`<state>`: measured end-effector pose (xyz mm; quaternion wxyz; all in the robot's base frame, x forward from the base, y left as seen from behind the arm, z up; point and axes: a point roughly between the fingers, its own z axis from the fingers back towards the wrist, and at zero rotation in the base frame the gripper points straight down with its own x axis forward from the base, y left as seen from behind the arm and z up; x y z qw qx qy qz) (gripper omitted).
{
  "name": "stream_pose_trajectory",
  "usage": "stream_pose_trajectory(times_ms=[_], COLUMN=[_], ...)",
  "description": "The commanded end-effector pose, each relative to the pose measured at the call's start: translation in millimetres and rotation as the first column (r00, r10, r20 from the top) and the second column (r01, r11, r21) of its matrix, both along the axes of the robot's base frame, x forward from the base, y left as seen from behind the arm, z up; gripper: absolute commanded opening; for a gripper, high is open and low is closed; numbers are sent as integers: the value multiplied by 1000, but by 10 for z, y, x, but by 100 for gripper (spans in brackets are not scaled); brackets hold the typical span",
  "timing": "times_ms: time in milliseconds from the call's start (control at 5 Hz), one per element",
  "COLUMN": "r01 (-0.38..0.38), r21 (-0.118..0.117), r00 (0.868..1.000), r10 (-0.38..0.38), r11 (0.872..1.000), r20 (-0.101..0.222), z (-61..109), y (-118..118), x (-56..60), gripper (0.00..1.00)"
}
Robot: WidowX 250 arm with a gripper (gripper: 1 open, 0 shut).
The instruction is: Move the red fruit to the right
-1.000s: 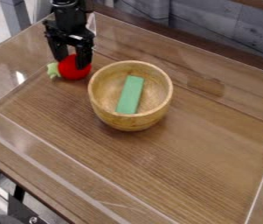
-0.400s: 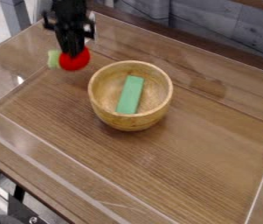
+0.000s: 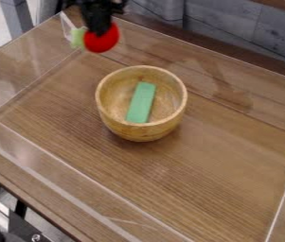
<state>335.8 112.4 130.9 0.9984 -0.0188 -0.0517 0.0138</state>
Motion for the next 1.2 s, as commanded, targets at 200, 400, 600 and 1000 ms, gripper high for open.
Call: stream_pose_trajectory(times_ms=[200, 400, 600, 1000], r01=[157, 215, 236, 200], r21=[-2, -22, -40, -84], r00=[986, 975, 971, 979], r10=[-156, -214, -233, -197], r11=[988, 976, 971, 976], r20=[58, 64, 61, 46], z=[176, 142, 62, -215], y=[-834, -1271, -1657, -2120], x=[93, 96, 79, 65], gripper=[0, 0, 0, 0])
